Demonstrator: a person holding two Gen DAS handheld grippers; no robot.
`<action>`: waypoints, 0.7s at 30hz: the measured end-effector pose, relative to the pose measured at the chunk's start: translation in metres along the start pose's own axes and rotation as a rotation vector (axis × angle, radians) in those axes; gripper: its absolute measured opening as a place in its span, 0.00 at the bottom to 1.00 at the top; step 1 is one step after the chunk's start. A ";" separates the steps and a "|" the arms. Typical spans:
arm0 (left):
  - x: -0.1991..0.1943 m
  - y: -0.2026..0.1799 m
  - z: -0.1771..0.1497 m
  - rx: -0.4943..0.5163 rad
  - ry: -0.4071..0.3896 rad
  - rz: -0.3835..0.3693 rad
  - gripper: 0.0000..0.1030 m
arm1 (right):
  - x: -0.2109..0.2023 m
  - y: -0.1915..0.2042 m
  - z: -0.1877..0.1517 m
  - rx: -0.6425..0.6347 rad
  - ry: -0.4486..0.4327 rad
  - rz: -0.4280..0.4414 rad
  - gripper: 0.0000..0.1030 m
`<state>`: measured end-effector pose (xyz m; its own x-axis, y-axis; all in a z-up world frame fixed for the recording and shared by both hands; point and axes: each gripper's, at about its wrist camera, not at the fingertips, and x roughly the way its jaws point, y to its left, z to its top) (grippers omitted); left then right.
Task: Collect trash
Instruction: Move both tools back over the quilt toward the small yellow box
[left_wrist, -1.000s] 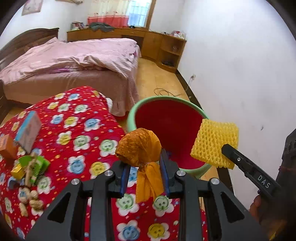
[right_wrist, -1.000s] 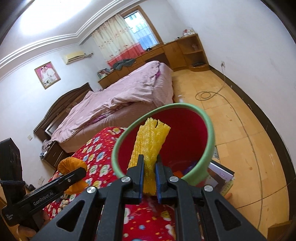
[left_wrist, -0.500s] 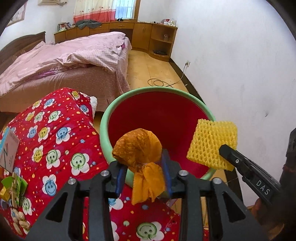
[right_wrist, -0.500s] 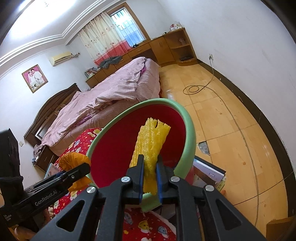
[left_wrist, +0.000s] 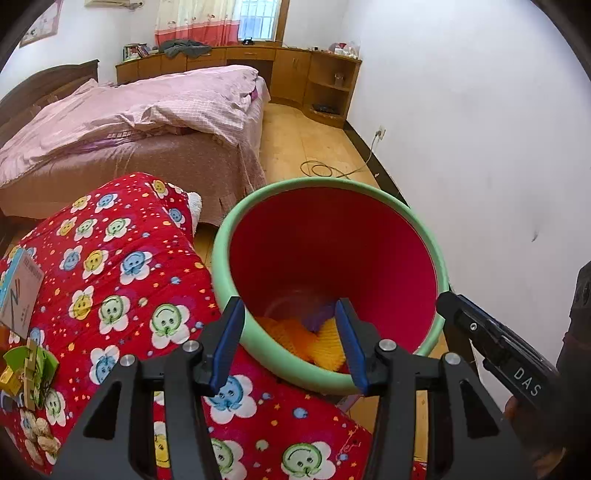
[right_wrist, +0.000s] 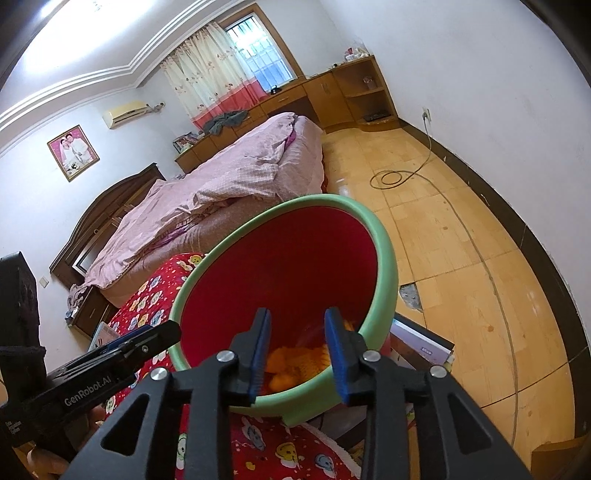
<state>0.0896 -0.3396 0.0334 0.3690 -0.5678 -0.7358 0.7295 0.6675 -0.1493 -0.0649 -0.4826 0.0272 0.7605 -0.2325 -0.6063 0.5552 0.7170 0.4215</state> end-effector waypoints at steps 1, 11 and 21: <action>-0.003 0.002 -0.001 -0.006 -0.004 0.002 0.50 | -0.001 0.002 0.000 -0.002 -0.002 0.000 0.33; -0.030 0.031 -0.007 -0.084 -0.037 0.016 0.50 | -0.013 0.019 -0.001 -0.028 -0.022 0.022 0.47; -0.068 0.070 -0.019 -0.162 -0.090 0.073 0.50 | -0.025 0.049 -0.008 -0.071 -0.026 0.062 0.54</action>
<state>0.1052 -0.2453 0.0604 0.4729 -0.5511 -0.6875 0.5993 0.7731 -0.2075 -0.0595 -0.4366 0.0571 0.8018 -0.2027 -0.5622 0.4823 0.7749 0.4084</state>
